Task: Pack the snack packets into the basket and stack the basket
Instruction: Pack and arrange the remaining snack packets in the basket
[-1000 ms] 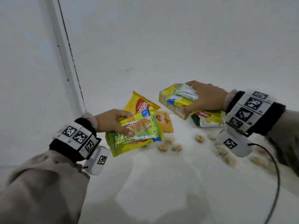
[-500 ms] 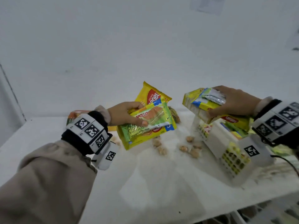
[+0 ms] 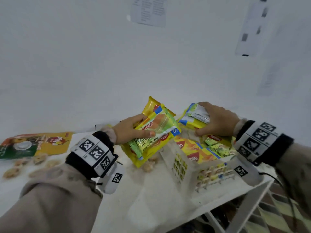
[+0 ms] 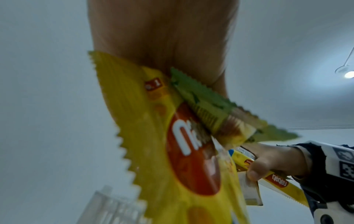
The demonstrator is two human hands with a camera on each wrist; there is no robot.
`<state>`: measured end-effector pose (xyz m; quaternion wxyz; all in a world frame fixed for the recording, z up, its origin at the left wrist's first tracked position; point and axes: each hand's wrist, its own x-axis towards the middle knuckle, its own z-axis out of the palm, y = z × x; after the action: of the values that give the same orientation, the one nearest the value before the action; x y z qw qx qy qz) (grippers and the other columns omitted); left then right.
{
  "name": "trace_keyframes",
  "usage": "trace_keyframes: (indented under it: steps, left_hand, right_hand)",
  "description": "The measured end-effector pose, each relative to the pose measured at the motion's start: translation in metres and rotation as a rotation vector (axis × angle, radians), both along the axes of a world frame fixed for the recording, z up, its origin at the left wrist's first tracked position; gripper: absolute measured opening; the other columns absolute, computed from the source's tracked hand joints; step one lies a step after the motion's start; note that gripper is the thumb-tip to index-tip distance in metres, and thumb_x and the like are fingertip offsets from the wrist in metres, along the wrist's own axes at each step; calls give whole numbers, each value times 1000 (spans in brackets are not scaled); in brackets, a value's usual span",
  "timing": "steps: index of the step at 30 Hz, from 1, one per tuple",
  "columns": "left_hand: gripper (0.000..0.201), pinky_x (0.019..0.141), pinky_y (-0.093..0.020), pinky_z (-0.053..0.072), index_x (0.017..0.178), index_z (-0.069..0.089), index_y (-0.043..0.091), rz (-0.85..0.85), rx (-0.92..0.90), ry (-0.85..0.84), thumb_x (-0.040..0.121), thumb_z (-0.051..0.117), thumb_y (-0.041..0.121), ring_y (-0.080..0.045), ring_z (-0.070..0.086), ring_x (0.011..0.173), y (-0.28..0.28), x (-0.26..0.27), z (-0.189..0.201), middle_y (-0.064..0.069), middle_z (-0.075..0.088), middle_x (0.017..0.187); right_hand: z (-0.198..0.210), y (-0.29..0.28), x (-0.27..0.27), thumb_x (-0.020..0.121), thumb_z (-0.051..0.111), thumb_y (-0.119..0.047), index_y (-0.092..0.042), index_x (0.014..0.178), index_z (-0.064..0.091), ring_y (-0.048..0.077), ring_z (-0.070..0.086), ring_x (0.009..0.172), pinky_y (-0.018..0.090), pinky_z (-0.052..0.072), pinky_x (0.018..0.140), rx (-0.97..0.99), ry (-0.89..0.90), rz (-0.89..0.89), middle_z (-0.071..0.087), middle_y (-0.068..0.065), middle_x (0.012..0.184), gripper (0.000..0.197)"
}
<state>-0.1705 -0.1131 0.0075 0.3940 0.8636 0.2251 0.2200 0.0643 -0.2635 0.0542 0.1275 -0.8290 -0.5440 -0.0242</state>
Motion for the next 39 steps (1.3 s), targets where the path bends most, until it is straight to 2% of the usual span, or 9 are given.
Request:
trace_keyframes:
  steps: [5,12,16,20,24,28,30,32,39]
  left_hand:
    - [45,68,-26,50,83,56,37,-22,-9,49,48,66,63,-6,65,71,3,38,13,13,66,77]
    - [46,61,-20,46,81,55,30,10,19,108,51,65,64,-1,62,62,27,97,28,13,64,71]
    - [56,69,-28,53,92,59,27,28,-1,167,51,65,65,-13,67,73,43,126,42,4,69,85]
    - [49,77,-29,51,109,59,15,83,23,224,76,65,51,-17,65,82,57,150,52,-4,67,98]
    - [68,90,-33,49,124,54,14,159,26,351,72,61,58,-20,62,98,58,169,51,-4,63,114]
    - [50,80,-24,48,119,56,12,167,-8,440,81,63,43,-18,63,91,47,187,47,-6,65,111]
    - [51,87,-24,45,126,51,12,176,10,522,84,59,40,-17,59,102,37,196,47,-1,60,120]
    - [59,96,-22,36,132,44,14,176,75,639,83,55,46,-15,50,116,24,209,48,3,50,132]
    - [57,93,-22,34,132,44,12,154,81,746,86,55,43,-17,46,120,-12,273,42,0,49,133]
  right_hand:
    - [4,-1,38,62,77,-50,-23,143,21,28,51,112,33,40,88,24,-54,-10,52,9,124,102]
    - [6,25,94,61,76,-51,-23,143,21,27,52,111,35,43,90,-28,-79,-47,53,8,124,103]
    - [13,46,127,60,76,-52,-25,142,23,26,54,106,35,44,86,-53,-81,-46,56,5,119,101]
    - [14,64,155,60,77,-52,-24,141,25,26,54,106,37,45,89,-40,-42,-33,56,4,120,100]
    - [6,84,176,56,78,-55,-26,140,26,25,53,111,38,43,94,-79,51,21,54,3,125,103]
    - [-3,102,190,42,71,-64,-28,139,27,23,52,111,35,42,94,-165,78,145,54,0,126,112]
    - [-3,108,203,32,64,-64,-28,138,29,21,53,107,33,43,92,-167,91,220,54,-2,122,117]
    - [-1,109,220,37,67,-57,-27,137,31,19,54,104,33,44,90,-157,125,290,55,-3,120,111]
    - [-15,94,273,32,64,-60,-26,137,31,18,56,100,31,45,86,-226,161,411,57,-2,116,115]
